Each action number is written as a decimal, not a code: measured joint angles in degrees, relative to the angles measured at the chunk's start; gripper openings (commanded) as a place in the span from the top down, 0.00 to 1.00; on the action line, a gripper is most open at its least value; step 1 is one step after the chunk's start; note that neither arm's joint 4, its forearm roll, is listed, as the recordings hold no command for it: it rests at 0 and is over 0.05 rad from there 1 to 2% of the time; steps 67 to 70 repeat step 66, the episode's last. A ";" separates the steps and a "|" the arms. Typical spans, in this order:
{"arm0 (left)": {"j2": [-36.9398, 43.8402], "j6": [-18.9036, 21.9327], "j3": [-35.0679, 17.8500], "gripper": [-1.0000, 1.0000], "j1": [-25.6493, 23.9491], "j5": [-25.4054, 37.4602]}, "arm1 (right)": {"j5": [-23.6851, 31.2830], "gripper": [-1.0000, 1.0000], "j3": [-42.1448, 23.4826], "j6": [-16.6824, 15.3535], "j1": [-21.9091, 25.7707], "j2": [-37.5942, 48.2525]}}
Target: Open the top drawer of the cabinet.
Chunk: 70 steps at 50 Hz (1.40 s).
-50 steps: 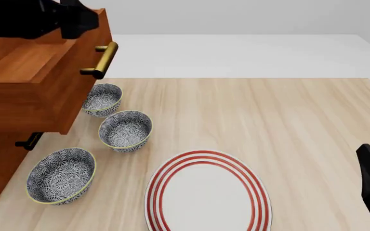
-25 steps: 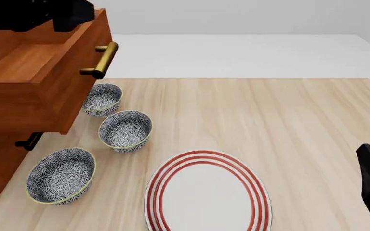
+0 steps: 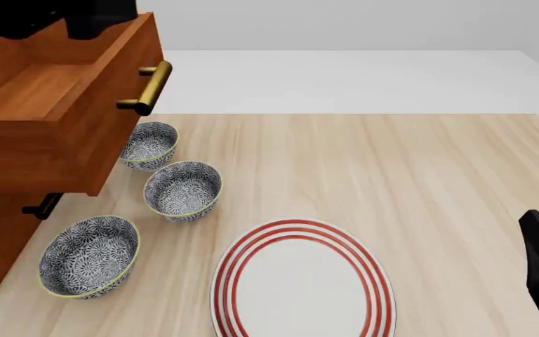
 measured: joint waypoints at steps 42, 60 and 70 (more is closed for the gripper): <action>0.38 -2.04 3.00 0.00 -4.77 -4.44 | 0.00 0.00 0.00 0.00 0.00 0.00; 0.58 -2.68 3.36 0.00 -6.03 -5.99 | 0.00 0.00 0.00 0.00 0.00 0.00; 0.71 -2.46 3.58 0.00 -5.49 -6.65 | 0.00 0.00 0.00 0.00 0.00 0.00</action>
